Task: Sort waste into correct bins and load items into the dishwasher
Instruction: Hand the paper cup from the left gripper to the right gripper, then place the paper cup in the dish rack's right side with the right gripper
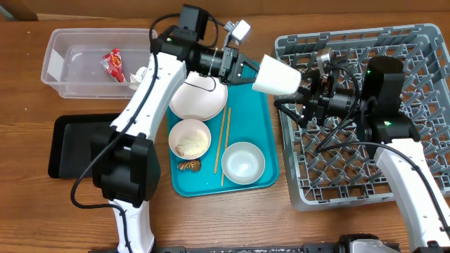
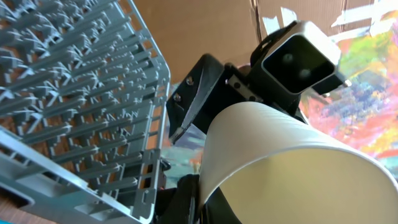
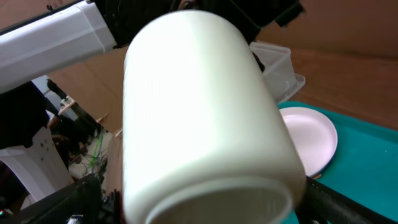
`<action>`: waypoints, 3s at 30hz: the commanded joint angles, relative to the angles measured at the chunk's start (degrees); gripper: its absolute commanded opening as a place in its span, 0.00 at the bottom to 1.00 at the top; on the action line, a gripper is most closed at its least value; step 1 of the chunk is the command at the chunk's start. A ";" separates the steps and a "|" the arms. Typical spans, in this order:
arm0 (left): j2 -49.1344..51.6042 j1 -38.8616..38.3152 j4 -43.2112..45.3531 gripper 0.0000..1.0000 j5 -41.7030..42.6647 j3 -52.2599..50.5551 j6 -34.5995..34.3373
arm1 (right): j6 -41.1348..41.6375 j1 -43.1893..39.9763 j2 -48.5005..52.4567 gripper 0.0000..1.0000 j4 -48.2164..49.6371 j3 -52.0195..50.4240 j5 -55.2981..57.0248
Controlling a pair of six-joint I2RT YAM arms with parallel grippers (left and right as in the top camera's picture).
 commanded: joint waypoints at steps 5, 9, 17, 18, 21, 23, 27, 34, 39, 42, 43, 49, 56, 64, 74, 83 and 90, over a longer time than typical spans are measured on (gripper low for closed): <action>-2.23 -2.60 0.20 0.04 -1.03 0.81 0.90 | 0.00 -0.04 -0.15 1.00 3.45 1.40 -1.38; -2.23 -2.64 0.17 0.04 -1.01 0.81 -0.17 | 0.00 -0.04 -0.15 0.96 4.66 1.40 -1.36; -2.23 -2.64 0.17 0.04 -1.03 0.81 -0.17 | -0.02 -0.07 -0.15 0.84 5.29 1.40 -1.33; -2.23 -2.64 0.17 0.04 -1.03 0.81 -0.17 | 0.00 -0.07 -0.15 0.81 5.29 1.40 -1.33; -2.23 -2.58 0.17 0.04 -1.03 0.81 -0.17 | 0.00 -0.07 -0.15 0.72 5.27 1.40 -1.36; -2.23 -2.58 0.17 0.04 -1.03 0.81 -0.17 | 0.00 -0.07 -0.15 0.68 5.25 1.40 -1.36; -2.23 -2.58 0.13 0.04 -2.60 0.81 -0.13 | 0.00 -0.07 -0.15 0.60 5.22 1.40 -1.36; -2.23 -2.45 -3.08 0.41 -25.35 0.81 -0.13 | 3.50 -0.07 -0.15 0.48 3.56 1.40 1.66; -2.38 -0.85 -10.62 0.48 -49.16 0.94 -0.17 | 3.72 -0.07 -0.15 0.42 -4.37 1.40 13.70; -3.23 1.70 -15.45 0.48 -56.63 0.98 -0.15 | 4.46 -0.44 -0.24 0.36 -10.14 1.51 24.81; -3.67 2.69 -16.90 0.49 -58.45 0.98 -0.11 | 4.74 -0.85 -0.37 0.35 -11.54 1.64 27.21; -9.05 8.94 -24.15 0.51 -74.55 0.98 1.60 | 4.74 -7.82 -1.20 0.32 -27.43 9.35 38.45; -16.96 13.49 -24.46 0.51 -83.14 0.98 0.68 | 4.72 -21.05 -1.18 0.28 -51.65 26.45 55.19; -18.29 13.03 -24.06 0.52 -82.88 0.96 0.46 | 9.46 -33.51 2.03 0.28 -63.56 28.11 66.38; -18.29 12.41 -24.26 0.53 -82.93 0.96 0.48 | 10.08 -37.24 13.40 0.35 -68.98 28.11 66.49; -18.29 12.28 -24.26 0.54 -82.93 0.96 0.50 | 10.10 -37.35 20.44 0.39 -68.30 28.09 68.61; -18.29 12.31 -24.28 0.54 -82.93 0.96 0.50 | 10.08 -37.35 24.02 0.48 -68.02 28.04 68.63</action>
